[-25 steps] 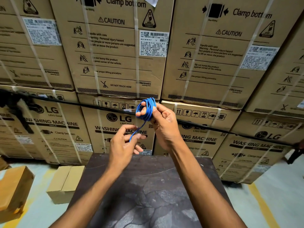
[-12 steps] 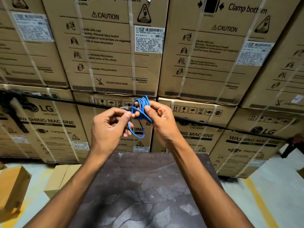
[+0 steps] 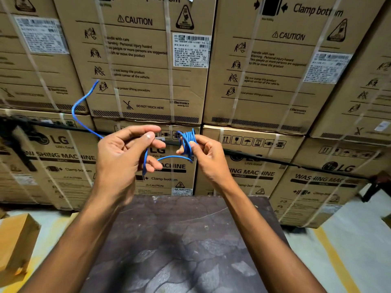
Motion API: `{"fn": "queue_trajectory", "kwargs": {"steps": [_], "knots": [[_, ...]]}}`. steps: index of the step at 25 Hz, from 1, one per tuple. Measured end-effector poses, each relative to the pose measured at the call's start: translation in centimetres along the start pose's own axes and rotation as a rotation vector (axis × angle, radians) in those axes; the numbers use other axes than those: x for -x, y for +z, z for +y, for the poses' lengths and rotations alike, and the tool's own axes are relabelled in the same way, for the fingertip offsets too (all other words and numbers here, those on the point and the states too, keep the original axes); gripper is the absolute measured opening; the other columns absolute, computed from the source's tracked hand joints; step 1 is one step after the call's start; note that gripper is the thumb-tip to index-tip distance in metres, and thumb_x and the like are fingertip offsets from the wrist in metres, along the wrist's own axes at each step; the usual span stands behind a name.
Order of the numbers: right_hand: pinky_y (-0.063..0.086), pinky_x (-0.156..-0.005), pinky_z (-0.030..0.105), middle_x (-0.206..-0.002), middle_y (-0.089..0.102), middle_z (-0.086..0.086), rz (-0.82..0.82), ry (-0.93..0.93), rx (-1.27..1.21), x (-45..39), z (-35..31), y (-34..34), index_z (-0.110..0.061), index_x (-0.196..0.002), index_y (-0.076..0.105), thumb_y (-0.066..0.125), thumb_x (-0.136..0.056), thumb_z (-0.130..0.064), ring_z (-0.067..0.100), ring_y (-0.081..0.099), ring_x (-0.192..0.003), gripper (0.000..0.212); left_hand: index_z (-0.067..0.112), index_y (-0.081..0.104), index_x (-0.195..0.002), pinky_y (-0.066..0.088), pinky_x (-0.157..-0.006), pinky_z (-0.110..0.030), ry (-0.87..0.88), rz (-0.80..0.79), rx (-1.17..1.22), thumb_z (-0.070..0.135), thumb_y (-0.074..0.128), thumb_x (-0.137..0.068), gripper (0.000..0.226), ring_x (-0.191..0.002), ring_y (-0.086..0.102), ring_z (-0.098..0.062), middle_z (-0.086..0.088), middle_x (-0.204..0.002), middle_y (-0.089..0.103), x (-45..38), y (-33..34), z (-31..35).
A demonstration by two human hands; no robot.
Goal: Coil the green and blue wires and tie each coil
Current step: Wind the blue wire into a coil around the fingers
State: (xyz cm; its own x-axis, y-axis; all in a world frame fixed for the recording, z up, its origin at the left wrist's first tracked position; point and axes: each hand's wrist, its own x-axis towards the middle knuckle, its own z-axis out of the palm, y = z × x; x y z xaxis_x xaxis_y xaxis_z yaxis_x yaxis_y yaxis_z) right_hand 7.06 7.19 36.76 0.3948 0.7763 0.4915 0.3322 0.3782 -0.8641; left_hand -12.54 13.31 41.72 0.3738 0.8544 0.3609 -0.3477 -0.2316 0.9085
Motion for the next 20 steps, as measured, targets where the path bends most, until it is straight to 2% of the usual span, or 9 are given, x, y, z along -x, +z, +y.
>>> {"fn": "queue_trajectory", "kwargs": {"steps": [3, 7, 10, 12, 13, 15, 16, 18, 20], "knots": [[0.059, -0.09, 0.034, -0.093, 0.074, 0.024, 0.087, -0.013, -0.076, -0.4, 0.4, -0.3, 0.005, -0.108, 0.068, 0.048, -0.106, 0.001, 0.022, 0.075, -0.086, 0.021, 0.014, 0.074, -0.103, 0.047, -0.041, -0.018, -0.055, 0.12, -0.083, 0.008, 0.059, -0.1, 0.016, -0.043, 0.063, -0.014, -0.01, -0.081, 0.075, -0.1, -2.1, -3.4], [0.057, -0.097, 0.042, -0.09, 0.076, 0.013, 0.089, -0.007, -0.242, -0.6, 0.4, -0.8, -0.004, -0.114, 0.069, 0.045, -0.107, -0.001, 0.03, 0.074, -0.087, 0.025, 0.011, 0.07, -0.111, 0.056, -0.049, -0.018, -0.347, 0.258, -0.175, 0.008, 0.053, -0.103, 0.019, -0.054, 0.07, -0.011, -0.024, -0.104, 0.073, -0.4, -6.9, -12.1], [0.055, -0.102, 0.05, -0.09, 0.076, 0.011, 0.07, 0.024, -0.308, -0.1, 0.4, -0.4, 0.001, -0.119, 0.068, 0.047, -0.107, -0.005, 0.033, 0.073, -0.088, 0.025, 0.009, 0.07, -0.111, 0.057, -0.048, -0.021, -0.538, 0.189, -0.311, 0.006, 0.053, -0.103, 0.019, -0.051, 0.068, -0.013, -0.022, -0.099, 0.075, 0.1, -8.2, -16.6], [0.056, -0.102, 0.049, -0.089, 0.075, 0.011, 0.041, 0.04, -0.324, 0.4, 0.2, -0.2, 0.005, -0.12, 0.066, 0.046, -0.108, -0.005, 0.032, 0.073, -0.089, 0.026, 0.006, 0.068, -0.116, 0.054, -0.043, -0.024, -0.718, 0.059, -0.42, 0.006, 0.054, -0.103, 0.02, -0.044, 0.066, -0.018, -0.017, -0.084, 0.074, 0.6, -9.0, -17.9], [0.056, -0.101, 0.049, -0.089, 0.074, 0.012, 0.02, 0.052, -0.32, 0.7, 0.1, -0.2, 0.007, -0.121, 0.065, 0.045, -0.108, -0.004, 0.031, 0.073, -0.089, 0.026, 0.014, 0.07, -0.116, 0.055, -0.044, -0.026, -0.776, -0.036, -0.562, 0.011, 0.058, -0.1, 0.02, -0.045, 0.067, -0.021, -0.014, -0.079, 0.074, 0.7, -9.4, -18.1], [0.055, -0.103, 0.054, -0.089, 0.073, 0.013, -0.031, 0.077, -0.304, 1.3, 0.0, 0.0, 0.012, -0.122, 0.063, 0.044, -0.108, -0.002, 0.031, 0.072, -0.09, 0.027, 0.039, 0.072, -0.101, 0.059, -0.057, -0.032, -0.647, -0.043, -0.802, 0.029, 0.063, -0.086, 0.02, -0.055, 0.07, -0.023, -0.002, -0.076, 0.076, 0.1, -9.5, -17.5], [0.054, -0.104, 0.056, -0.089, 0.072, 0.012, -0.053, 0.089, -0.3, 1.5, 0.0, 0.2, 0.013, -0.123, 0.063, 0.044, -0.108, -0.003, 0.031, 0.072, -0.09, 0.028, 0.042, 0.072, -0.093, 0.058, -0.058, -0.032, -0.464, -0.011, -0.822, 0.029, 0.06, -0.085, 0.02, -0.057, 0.07, -0.021, 0.001, -0.078, 0.076, -0.3, -8.8, -15.9], [0.052, -0.105, 0.057, -0.089, 0.073, 0.011, -0.083, 0.103, -0.292, 1.9, 0.3, 0.7, 0.013, -0.124, 0.062, 0.045, -0.108, -0.004, 0.031, 0.072, -0.091, 0.028, 0.032, 0.073, -0.089, 0.05, -0.049, -0.023, -0.185, 0.061, -0.547, 0.012, 0.048, -0.094, 0.033, -0.052, 0.065, -0.015, -0.006, -0.083, 0.076, -1.8, -6.3, -11.9], [0.053, -0.104, 0.053, -0.089, 0.073, 0.009, -0.084, 0.105, -0.291, 2.1, 0.3, 1.0, 0.012, -0.124, 0.062, 0.045, -0.108, -0.005, 0.031, 0.072, -0.091, 0.028, 0.024, 0.077, -0.09, 0.051, -0.058, -0.025, -0.133, 0.046, -0.348, 0.013, 0.041, -0.095, 0.038, -0.066, 0.066, -0.009, -0.005, -0.096, 0.075, -3.0, -4.2, -9.3]]}}
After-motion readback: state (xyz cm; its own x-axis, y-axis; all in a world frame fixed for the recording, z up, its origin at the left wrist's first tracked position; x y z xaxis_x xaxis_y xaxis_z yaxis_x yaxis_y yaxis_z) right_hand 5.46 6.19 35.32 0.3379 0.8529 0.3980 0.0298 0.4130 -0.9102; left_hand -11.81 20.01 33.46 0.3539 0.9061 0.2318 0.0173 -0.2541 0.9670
